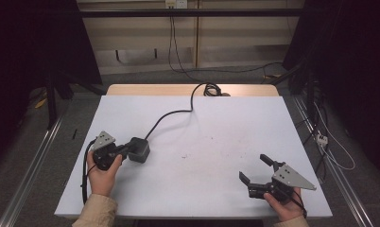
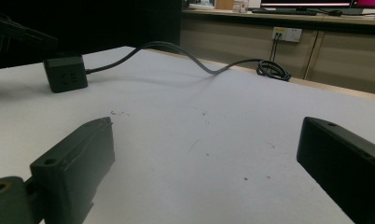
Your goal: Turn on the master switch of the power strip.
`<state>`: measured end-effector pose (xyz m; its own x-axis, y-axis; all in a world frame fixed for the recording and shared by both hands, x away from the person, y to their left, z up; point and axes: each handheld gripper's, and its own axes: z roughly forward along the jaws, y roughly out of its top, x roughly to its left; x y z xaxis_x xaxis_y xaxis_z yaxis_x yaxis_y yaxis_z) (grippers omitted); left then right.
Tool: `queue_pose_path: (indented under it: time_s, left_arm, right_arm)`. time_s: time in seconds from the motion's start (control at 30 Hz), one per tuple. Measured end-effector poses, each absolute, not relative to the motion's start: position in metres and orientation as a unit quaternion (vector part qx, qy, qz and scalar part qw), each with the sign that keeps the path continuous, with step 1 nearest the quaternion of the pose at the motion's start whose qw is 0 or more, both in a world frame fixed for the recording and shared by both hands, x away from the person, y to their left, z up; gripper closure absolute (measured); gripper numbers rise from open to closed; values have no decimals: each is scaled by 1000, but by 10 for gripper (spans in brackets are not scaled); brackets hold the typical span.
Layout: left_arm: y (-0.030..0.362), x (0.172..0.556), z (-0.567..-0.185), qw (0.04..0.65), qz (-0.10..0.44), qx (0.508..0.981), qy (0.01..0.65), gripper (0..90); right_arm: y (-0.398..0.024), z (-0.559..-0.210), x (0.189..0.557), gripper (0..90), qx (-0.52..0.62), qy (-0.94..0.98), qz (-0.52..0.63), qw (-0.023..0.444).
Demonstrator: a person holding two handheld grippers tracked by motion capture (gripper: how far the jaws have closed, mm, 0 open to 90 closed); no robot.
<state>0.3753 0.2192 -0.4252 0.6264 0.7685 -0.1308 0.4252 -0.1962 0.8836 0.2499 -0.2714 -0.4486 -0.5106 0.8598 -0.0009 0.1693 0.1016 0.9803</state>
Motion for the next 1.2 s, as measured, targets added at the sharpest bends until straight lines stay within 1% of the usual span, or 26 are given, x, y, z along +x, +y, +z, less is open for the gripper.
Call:
queue_pose_path:
  time_s: [1.2]
  left_arm:
    - [216,374,-428,489,182,762,383,896]
  right_arm:
    - [-271,-449,250,34,382,674,550,313]
